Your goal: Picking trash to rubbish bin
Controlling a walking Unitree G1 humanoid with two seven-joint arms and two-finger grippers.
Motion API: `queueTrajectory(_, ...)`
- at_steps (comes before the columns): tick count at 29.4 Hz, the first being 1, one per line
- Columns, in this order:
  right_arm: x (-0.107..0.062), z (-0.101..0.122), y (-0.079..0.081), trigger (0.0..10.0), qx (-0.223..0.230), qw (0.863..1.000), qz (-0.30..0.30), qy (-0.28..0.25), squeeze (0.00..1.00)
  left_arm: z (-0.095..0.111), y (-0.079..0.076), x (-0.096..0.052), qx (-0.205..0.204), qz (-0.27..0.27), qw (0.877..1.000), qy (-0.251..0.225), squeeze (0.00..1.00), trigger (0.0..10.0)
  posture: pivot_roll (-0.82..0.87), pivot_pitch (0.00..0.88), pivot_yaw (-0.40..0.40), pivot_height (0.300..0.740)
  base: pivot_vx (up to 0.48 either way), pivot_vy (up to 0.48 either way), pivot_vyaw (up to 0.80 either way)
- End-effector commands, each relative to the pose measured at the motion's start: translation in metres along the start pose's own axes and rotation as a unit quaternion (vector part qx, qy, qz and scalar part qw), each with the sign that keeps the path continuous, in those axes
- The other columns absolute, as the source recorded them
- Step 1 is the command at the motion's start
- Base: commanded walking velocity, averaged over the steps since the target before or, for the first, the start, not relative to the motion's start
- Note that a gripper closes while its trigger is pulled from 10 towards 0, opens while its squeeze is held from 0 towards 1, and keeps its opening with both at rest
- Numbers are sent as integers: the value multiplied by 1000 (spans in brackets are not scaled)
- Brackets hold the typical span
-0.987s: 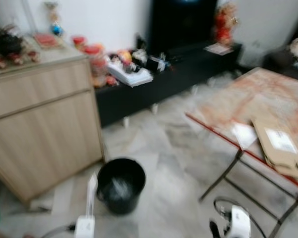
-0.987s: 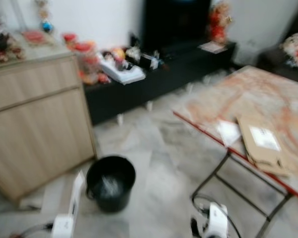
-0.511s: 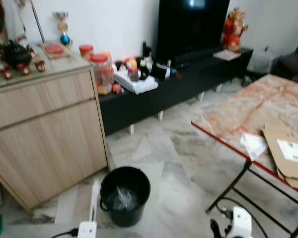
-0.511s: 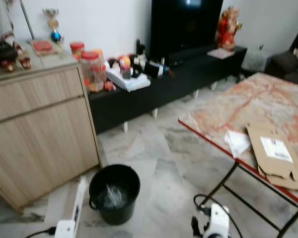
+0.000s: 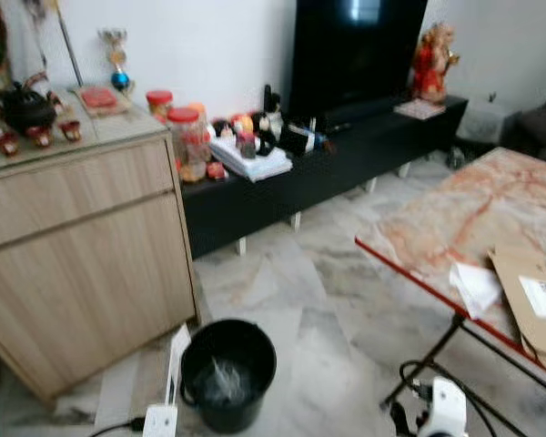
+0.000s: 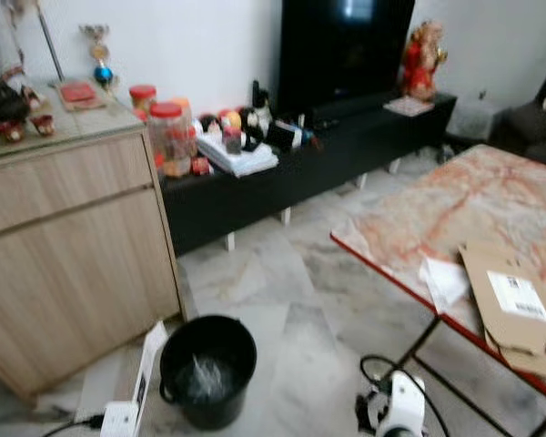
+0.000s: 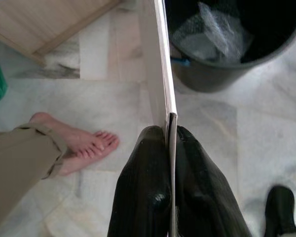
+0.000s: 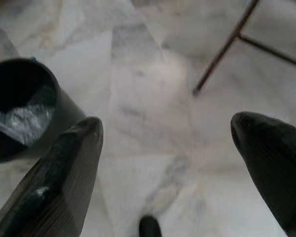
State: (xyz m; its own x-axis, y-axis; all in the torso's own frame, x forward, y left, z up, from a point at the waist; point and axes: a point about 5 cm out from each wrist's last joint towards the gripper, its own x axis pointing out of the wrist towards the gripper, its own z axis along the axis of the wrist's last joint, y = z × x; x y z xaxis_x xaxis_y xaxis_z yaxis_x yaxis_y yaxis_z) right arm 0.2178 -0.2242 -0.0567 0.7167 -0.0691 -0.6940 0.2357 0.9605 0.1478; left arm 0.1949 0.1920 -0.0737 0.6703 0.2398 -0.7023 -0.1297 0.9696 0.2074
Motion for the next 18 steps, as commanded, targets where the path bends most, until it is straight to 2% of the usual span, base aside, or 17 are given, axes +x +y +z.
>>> queueTrajectory(1, 1, 5, 3, 10000, -3, 1000, 8, -7, 0, 4, 2, 1, 11, 2, 1000, -8, 0, 10000, -19, 0, -69, 740, 315, 0, 0)
queueTrajectory(3, 1, 5, 3, 10000, -3, 1000, 8, -7, 0, 4, 2, 1, 10, 2, 1000, -8, 0, 10000, -19, 0, -69, 740, 315, 0, 0)
queueTrajectory(7, 1, 3, 6, 10000, -23, 999, 21, -5, 0, 6, 0, 1, 11, 1, 1000, -11, 0, 10000, -19, 0, -72, 740, 313, 0, 548)
queueTrajectory(12, 1, 3, 7, 10000, -19, 1000, 23, -4, 0, 6, -1, 1, 12, -1, 1000, -12, 0, 10000, -19, 0, -73, 740, 311, 0, 508)
queueTrajectory(18, 2, 3, 7, 10000, -22, 999, 25, -3, 0, 7, -1, 1, 12, 0, 1000, -14, 0, 10000, -14, 18, -80, 740, 311, 0, 0)
